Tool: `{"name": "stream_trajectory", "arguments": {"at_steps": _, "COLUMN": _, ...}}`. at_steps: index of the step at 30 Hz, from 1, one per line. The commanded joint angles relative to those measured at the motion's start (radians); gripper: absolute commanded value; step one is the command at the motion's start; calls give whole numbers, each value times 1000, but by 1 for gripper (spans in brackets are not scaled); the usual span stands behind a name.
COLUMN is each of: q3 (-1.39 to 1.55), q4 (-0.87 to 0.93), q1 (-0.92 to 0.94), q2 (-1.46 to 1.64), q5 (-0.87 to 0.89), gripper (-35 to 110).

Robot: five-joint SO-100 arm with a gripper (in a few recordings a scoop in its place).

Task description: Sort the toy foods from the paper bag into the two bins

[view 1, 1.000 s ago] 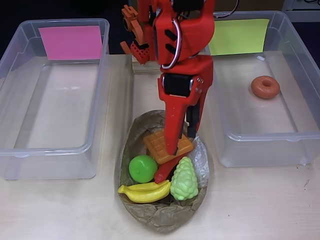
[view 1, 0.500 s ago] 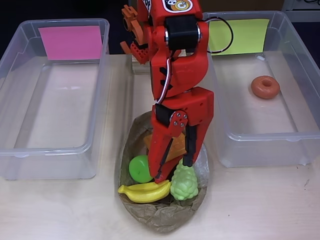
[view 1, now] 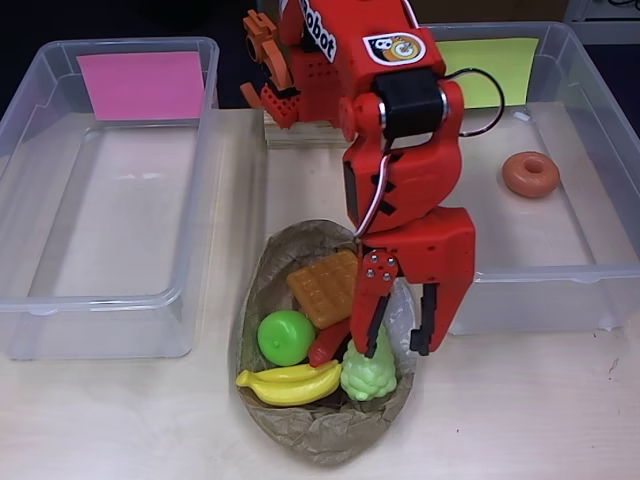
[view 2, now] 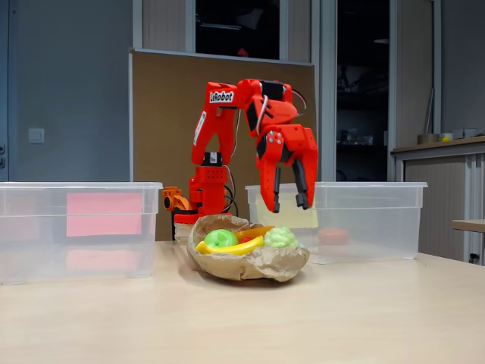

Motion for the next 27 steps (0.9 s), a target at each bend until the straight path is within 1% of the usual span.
{"name": "stream_trajectory", "arguments": {"at_steps": 1, "q3": -64, "q4": 117, "q1": -35, "q2": -2, "q5": 190, "gripper": 21}}
{"name": "stream_trajectory", "arguments": {"at_steps": 2, "q3": -71, "q4": 158, "q1": -35, "q2": -8, "q5": 218, "gripper": 21}}
{"name": "stream_trajectory", "arguments": {"at_steps": 5, "q3": -48, "q4": 175, "q1": -34, "q2": -20, "q5": 160, "gripper": 34}}
{"name": "stream_trajectory", "arguments": {"at_steps": 7, "q3": -31, "q4": 175, "q1": -31, "q2": -32, "q5": 153, "gripper": 44}}
{"name": "stream_trajectory", "arguments": {"at_steps": 12, "q3": -25, "q4": 166, "q1": -2, "q2": -49, "q5": 69, "gripper": 41}}
{"name": "stream_trajectory", "arguments": {"at_steps": 17, "q3": -49, "q4": 98, "q1": 21, "q2": -95, "q5": -109, "gripper": 40}}
{"name": "stream_trajectory", "arguments": {"at_steps": 22, "q3": -164, "q4": 67, "q1": 52, "q2": -209, "q5": -259, "gripper": 29}}
{"name": "stream_trajectory", "arguments": {"at_steps": 27, "q3": -259, "q4": 80, "q1": 60, "q2": -302, "q5": -333, "gripper": 29}}
